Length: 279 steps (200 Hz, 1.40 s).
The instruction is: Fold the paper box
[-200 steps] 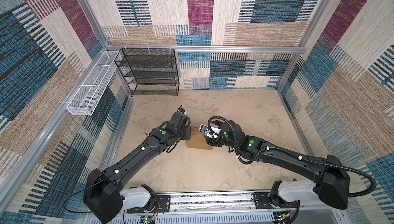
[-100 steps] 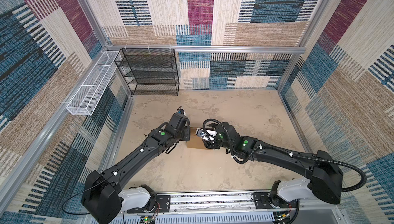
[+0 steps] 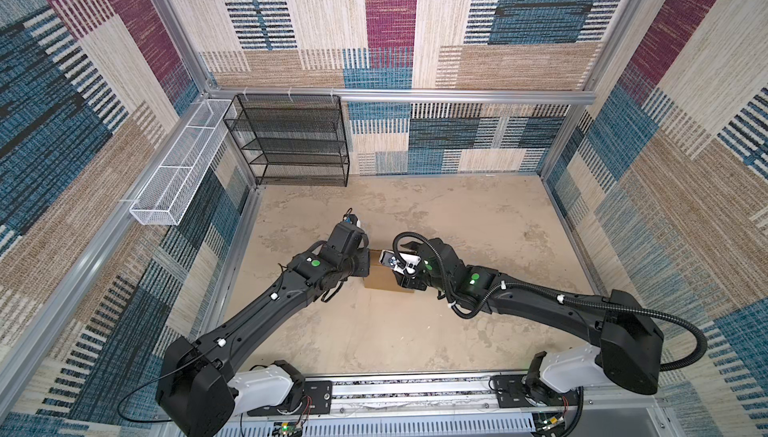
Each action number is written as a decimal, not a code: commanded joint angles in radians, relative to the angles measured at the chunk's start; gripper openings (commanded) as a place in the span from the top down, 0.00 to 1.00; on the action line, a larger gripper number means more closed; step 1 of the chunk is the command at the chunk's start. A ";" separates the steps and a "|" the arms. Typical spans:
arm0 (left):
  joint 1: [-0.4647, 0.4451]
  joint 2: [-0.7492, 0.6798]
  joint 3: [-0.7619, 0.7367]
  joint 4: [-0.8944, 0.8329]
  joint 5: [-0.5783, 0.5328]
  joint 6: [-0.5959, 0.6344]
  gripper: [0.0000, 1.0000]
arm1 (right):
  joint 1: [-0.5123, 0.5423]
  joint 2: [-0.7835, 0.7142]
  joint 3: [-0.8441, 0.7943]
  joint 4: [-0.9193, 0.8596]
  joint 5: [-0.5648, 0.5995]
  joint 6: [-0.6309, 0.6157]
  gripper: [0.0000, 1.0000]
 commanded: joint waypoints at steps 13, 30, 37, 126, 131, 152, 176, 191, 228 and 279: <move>0.000 -0.007 -0.001 -0.054 0.015 -0.016 0.96 | 0.001 0.005 0.004 0.046 0.009 0.007 0.30; 0.000 -0.010 0.002 -0.054 0.018 -0.018 0.92 | 0.001 0.009 0.005 0.047 0.013 0.007 0.32; 0.000 -0.012 0.003 -0.055 0.019 -0.019 0.91 | 0.002 0.010 0.004 0.049 0.015 0.007 0.33; 0.000 -0.021 0.012 -0.062 0.013 -0.011 0.79 | 0.000 0.039 0.016 0.046 0.015 0.010 0.36; 0.000 -0.022 0.012 -0.062 0.015 -0.012 0.78 | 0.000 0.041 0.019 0.044 0.015 0.010 0.36; 0.000 -0.032 0.009 -0.063 0.016 -0.012 0.74 | 0.000 0.046 0.028 0.038 0.014 0.010 0.37; 0.000 -0.056 0.007 -0.072 0.009 -0.012 0.71 | -0.001 0.054 0.036 0.032 0.012 0.008 0.38; 0.000 -0.076 0.005 -0.081 -0.002 -0.013 0.69 | 0.000 0.060 0.039 0.031 0.010 0.009 0.38; 0.003 -0.141 0.003 -0.117 -0.045 -0.020 0.62 | 0.000 0.069 0.042 0.038 0.010 0.010 0.40; 0.079 -0.202 0.005 -0.134 -0.026 -0.021 0.47 | 0.000 0.065 0.042 0.035 0.000 0.004 0.43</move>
